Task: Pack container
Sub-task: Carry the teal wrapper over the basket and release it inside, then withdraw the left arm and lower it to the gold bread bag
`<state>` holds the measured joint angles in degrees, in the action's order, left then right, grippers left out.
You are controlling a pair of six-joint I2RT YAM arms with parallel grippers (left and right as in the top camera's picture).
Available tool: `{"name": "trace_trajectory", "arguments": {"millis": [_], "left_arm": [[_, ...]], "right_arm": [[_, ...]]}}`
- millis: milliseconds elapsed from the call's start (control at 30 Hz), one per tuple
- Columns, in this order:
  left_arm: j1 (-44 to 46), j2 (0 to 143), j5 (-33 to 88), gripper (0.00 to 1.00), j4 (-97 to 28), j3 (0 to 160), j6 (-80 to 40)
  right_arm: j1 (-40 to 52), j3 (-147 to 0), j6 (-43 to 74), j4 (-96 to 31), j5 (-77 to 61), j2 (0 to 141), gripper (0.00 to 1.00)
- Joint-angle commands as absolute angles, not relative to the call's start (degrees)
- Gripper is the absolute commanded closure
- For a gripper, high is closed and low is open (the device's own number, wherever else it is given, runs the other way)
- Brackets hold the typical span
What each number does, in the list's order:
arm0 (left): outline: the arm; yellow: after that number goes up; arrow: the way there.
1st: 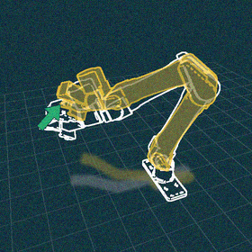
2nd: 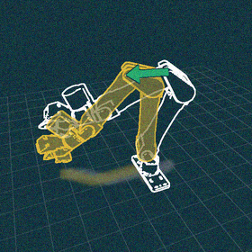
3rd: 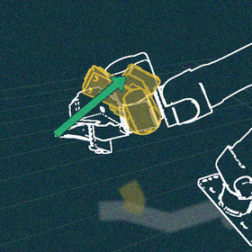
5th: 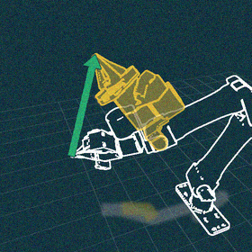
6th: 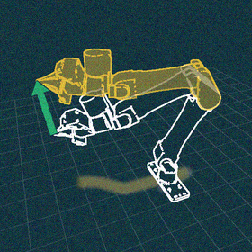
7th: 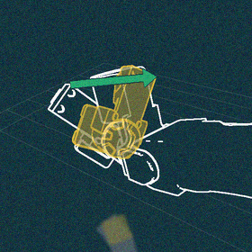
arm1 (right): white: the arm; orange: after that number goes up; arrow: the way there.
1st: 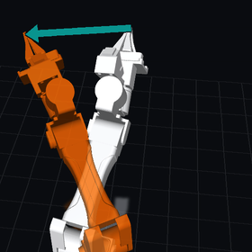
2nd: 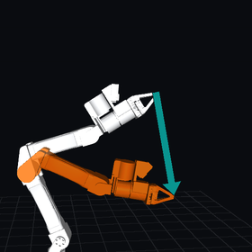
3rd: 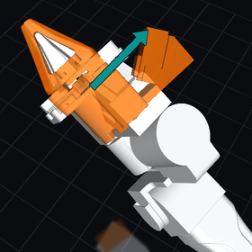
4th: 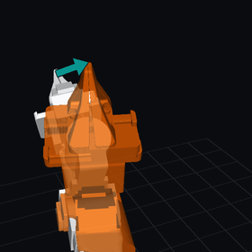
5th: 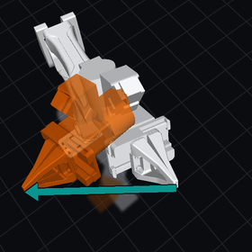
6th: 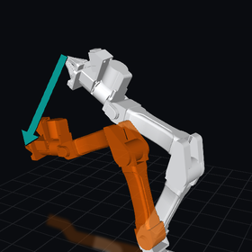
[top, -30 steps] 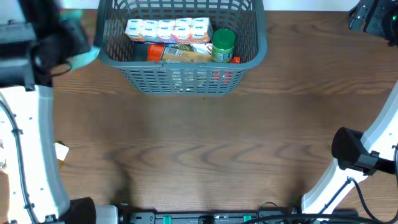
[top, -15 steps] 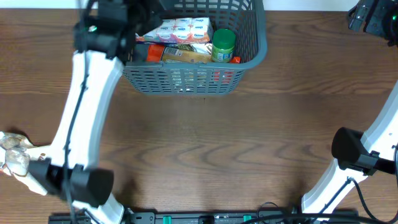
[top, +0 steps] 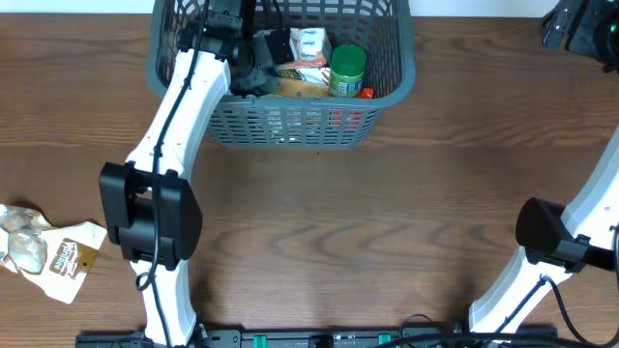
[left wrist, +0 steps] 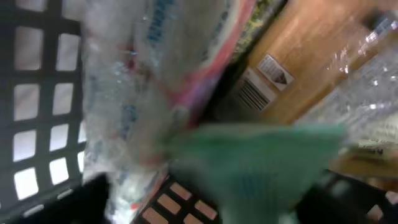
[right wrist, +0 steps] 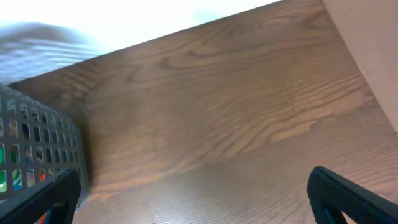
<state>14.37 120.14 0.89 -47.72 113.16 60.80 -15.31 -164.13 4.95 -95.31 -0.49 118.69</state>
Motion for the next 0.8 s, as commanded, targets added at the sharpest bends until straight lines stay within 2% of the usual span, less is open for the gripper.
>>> {"name": "trace_trajectory", "arguments": {"millis": [0, 400, 500, 600, 767], "left_arm": [[14.6, 116.8, -1.2, 0.02, -47.5, 114.3, 55.7], [10.5, 92.7, -5.7, 0.02, -47.1, 114.4, 31.9], [6.4, 86.5, -10.3, 0.01, -48.6, 114.4, 19.5], [1.0, 82.2, -16.3, 0.02, -55.8, 114.4, 7.2], [-11.1, 78.7, -20.7, 0.01, -75.0, 114.1, -16.2]], "right_arm": [[-15.7, -164.0, 4.2, -95.3, -0.9, 119.2, 0.01], [-15.7, -164.0, 4.2, -94.5, -0.9, 119.2, 0.01], [-15.7, -164.0, 4.2, -94.5, -0.9, 119.2, 0.01], [-15.7, -164.0, 4.2, -94.5, -0.9, 119.2, 0.01], [-15.7, -164.0, 4.2, -94.5, -0.9, 119.2, 0.01]]}}
